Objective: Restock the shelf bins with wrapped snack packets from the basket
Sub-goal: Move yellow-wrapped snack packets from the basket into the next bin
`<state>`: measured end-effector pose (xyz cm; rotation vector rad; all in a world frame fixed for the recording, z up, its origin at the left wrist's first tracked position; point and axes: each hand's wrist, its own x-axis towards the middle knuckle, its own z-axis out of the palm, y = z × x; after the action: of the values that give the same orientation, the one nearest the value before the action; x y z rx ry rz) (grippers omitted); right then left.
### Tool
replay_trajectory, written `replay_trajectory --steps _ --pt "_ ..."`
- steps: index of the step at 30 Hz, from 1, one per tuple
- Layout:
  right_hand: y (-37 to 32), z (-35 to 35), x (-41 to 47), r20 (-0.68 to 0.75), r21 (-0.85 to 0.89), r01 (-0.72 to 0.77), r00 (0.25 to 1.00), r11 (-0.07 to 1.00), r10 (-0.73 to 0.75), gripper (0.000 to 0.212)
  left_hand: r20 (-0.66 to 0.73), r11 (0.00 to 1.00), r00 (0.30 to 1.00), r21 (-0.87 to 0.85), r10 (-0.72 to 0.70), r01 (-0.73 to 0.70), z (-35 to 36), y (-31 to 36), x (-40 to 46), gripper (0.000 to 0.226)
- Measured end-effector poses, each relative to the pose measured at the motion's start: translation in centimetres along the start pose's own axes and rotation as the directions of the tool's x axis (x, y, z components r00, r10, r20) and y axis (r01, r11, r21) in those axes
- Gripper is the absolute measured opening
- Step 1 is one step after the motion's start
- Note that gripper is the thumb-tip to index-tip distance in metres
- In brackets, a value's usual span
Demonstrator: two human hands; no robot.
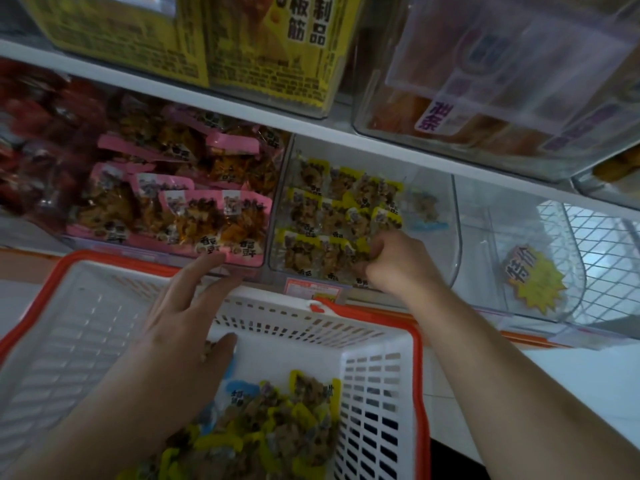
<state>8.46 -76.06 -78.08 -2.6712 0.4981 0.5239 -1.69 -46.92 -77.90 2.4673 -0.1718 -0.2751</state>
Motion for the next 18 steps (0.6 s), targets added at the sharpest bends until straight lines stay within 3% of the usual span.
replay_trajectory --steps 4,7,9,11,14,15,18 --pt "-1.0 -2.1 -1.9 -0.119 -0.08 0.048 0.991 0.996 -0.057 0.014 -0.096 0.996 0.995 -0.084 -0.008 0.0 -1.2 0.7 0.5 0.059" --pt "-3.2 -3.5 -5.7 -0.167 0.079 0.226 0.963 0.971 -0.211 0.022 -0.206 0.993 0.978 -0.117 -0.046 0.022 -3.1 0.7 0.1 0.045" --pt "-4.7 -3.1 -8.6 0.059 0.31 0.263 0.954 0.914 -0.295 0.034 -0.273 0.993 0.957 -0.097 -0.094 0.07 -4.6 0.2 -0.4 0.04" --pt "-5.5 -0.8 -10.7 0.391 0.349 0.209 0.854 0.914 -0.344 0.041 -0.332 0.989 0.932 -0.056 -0.145 0.134 -5.7 -1.0 -0.8 0.042" --pt "-4.8 5.2 -11.0 0.67 0.053 0.331 0.688 0.942 -0.279 0.031 -0.372 0.975 0.905 0.003 -0.207 0.224 -6.3 -3.3 -1.4 0.055" --pt "-4.0 7.5 -10.8 0.69 -0.057 0.383 0.683 0.922 -0.241 0.026 -0.356 0.967 0.907 0.034 -0.224 0.252 -6.4 -3.9 -1.7 0.062" --pt "-1.1 13.5 -10.2 0.61 -0.298 0.428 0.773 0.853 -0.174 0.034 -0.238 0.93 0.912 0.07 -0.335 0.36 -6.4 -5.3 -2.4 0.079"
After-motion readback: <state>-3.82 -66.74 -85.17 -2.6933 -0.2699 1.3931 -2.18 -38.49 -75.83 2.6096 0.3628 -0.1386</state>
